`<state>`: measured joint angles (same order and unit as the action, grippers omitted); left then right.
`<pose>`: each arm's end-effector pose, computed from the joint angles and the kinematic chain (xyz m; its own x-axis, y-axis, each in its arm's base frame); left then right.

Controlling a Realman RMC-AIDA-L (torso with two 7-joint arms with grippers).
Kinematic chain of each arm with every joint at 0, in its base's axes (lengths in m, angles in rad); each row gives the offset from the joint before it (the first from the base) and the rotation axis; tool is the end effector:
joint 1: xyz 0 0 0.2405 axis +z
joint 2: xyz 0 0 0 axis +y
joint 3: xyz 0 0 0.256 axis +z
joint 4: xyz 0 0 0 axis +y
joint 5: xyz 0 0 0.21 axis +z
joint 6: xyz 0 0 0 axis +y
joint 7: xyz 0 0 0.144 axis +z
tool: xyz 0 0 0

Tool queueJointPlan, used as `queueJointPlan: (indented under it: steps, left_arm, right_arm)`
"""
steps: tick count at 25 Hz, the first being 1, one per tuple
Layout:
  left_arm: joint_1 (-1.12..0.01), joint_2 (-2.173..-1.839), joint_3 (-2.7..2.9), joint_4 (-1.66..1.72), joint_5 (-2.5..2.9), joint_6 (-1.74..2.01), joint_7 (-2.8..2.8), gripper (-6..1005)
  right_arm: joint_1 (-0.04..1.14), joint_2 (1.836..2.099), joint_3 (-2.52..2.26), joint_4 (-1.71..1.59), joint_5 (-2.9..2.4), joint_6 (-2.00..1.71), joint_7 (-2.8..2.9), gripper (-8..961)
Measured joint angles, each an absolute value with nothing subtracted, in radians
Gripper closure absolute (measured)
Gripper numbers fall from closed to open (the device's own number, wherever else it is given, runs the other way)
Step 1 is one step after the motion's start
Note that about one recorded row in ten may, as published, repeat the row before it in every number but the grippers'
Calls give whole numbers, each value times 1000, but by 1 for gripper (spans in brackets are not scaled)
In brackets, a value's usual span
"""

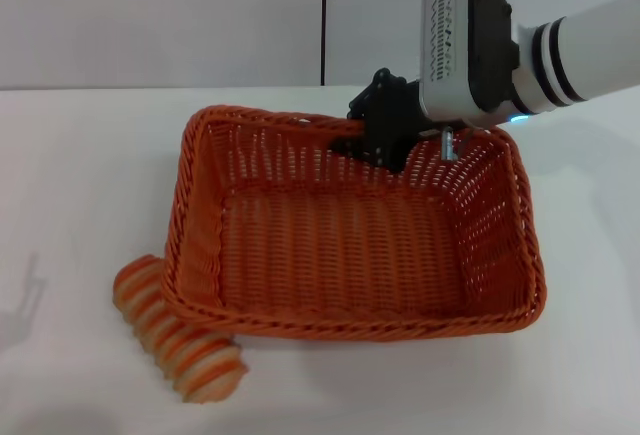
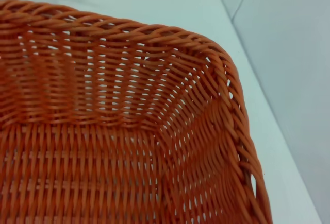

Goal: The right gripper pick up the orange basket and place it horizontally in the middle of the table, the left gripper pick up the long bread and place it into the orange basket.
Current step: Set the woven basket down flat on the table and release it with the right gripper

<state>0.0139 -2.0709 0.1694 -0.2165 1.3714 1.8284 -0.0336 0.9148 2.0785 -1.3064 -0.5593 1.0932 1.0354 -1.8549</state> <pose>-0.3643 0.1277 0.0046 0.7238 -0.2104 0.6571 0.6774 0.0359 -0.7347 0.1561 0.4116 -0.0849 0.9822 0.1797 0.0539 0.1874 -0.9545 -0.2320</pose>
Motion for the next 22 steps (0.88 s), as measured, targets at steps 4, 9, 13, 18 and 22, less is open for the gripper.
queueJointPlan:
  steps: [4, 9, 13, 18, 22]
  left_arm:
    - [16, -2071, 170, -218, 1371, 1828, -34, 196]
    - [18, -2071, 172, -218, 1371, 1828, -34, 197]
    - [17, -2071, 172, -218, 1371, 1828, -34, 197]
    - [14, -2071, 176, -219, 1371, 1828, -34, 198]
    - [10, -2070, 184, -214, 1371, 1831, -34, 198]
  right_arm:
    - [897, 2079, -1310, -590, 1081, 1042, -1853, 764]
    - [863, 2078, -1311, -640, 1083, 1048, -1847, 762]
    - [854, 2078, -1311, -663, 1088, 1053, -1831, 760]
    - [826, 2078, -1306, -728, 1090, 1072, -1765, 543]
    - [760, 2078, -1293, -837, 1142, 1143, -1729, 405]
